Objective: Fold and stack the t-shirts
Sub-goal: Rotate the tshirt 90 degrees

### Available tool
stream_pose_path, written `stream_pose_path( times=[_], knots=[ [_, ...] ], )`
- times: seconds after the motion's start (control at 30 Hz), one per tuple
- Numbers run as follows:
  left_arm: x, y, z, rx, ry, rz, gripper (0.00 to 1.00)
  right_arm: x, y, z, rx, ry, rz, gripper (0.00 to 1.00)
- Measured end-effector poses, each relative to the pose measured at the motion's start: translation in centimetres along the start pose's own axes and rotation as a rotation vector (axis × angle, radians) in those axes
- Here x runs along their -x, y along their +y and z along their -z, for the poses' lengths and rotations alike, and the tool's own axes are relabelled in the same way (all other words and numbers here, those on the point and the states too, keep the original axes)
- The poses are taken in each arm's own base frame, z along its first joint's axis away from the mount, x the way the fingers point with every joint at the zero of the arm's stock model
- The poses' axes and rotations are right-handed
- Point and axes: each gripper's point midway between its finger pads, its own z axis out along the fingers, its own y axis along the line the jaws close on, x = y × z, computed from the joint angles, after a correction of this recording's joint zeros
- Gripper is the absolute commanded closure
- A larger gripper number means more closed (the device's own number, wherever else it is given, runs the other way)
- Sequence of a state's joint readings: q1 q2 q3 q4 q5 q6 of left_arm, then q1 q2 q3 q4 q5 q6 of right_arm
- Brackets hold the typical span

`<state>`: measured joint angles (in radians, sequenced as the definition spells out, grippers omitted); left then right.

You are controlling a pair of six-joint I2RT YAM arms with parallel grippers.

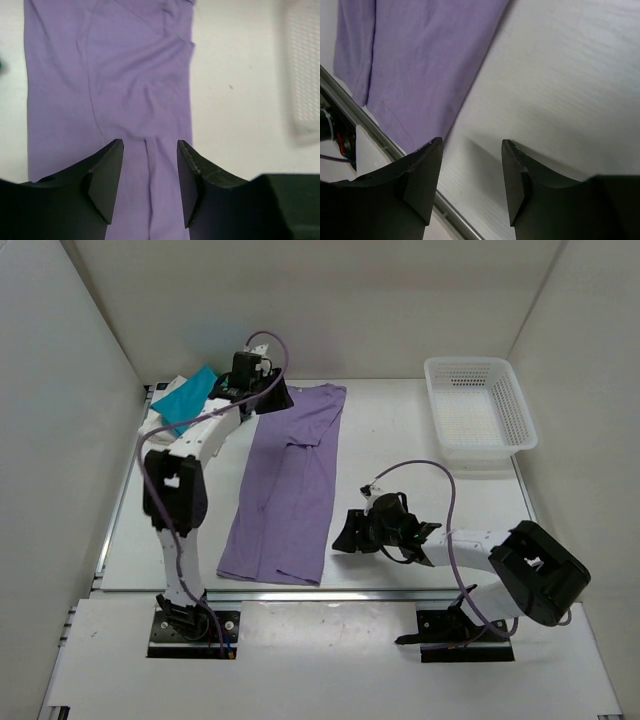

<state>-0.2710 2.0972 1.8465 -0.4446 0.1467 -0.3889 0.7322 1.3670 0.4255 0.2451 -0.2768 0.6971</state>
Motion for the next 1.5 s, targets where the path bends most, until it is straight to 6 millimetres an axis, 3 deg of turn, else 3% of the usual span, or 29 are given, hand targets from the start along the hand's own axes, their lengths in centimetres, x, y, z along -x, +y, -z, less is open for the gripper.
stream_pose_path(
  times=[0.1,0.2,0.33,0.5,0.6,0.67,0.8,0.97,1.1,1.17,1.2,1.3,1.5],
  knots=[
    [0.2,-1.5,5.2,-0.065,-0.077,0.015,0.43,1.1,0.4,-1.2,0.018,-0.029,-0.013,0.51],
    [-1.8,-1.2,8.7,-0.09,-0.107,0.05,0.44,1.8,0.8,-2.0,0.032,-0.053,-0.026,0.52],
    [-7.3,-0.8,10.7,-0.093,-0.062,0.064,0.43,2.3,1.2,-2.9,0.043,-0.073,-0.038,0.59],
    [-15.4,-0.8,13.6,-0.114,0.029,0.042,0.44,2.2,0.8,-4.0,0.036,-0.077,-0.066,0.88],
    [-17.5,0.3,15.5,-0.107,0.023,0.047,0.43,2.4,0.7,-4.5,0.039,-0.079,-0.088,0.99],
    [-18.3,1.0,16.7,-0.101,0.006,0.048,0.43,2.5,0.4,-4.5,0.036,-0.081,-0.101,1.0],
    [-20.3,2.1,17.9,-0.093,0.001,0.043,0.43,2.8,-0.6,-3.7,0.015,-0.096,-0.11,1.0],
    [-23.4,3.1,17.9,-0.075,0.066,0.043,0.43,3.3,-3.4,-1.2,-0.048,-0.128,-0.12,1.0],
    [-24.7,3.7,18.1,-0.069,0.089,0.048,0.42,3.6,-5.0,0.0,-0.086,-0.137,-0.11,1.0],
    [-24.9,3.7,18.3,-0.071,0.091,0.048,0.42,3.6,-5.2,0.2,-0.084,-0.128,-0.105,0.92],
    [-24.9,3.7,18.4,-0.072,0.088,0.048,0.42,3.5,-5.2,0.3,-0.08,-0.124,-0.102,0.83],
    [-24.9,3.8,18.8,-0.069,0.086,0.051,0.41,3.3,-4.2,0.2,-0.049,-0.108,-0.08,0.72],
    [-23.8,3.9,19.8,-0.077,0.026,0.059,0.43,-0.2,0.1,-0.8,0.028,-0.017,-0.003,0.67]
  ],
)
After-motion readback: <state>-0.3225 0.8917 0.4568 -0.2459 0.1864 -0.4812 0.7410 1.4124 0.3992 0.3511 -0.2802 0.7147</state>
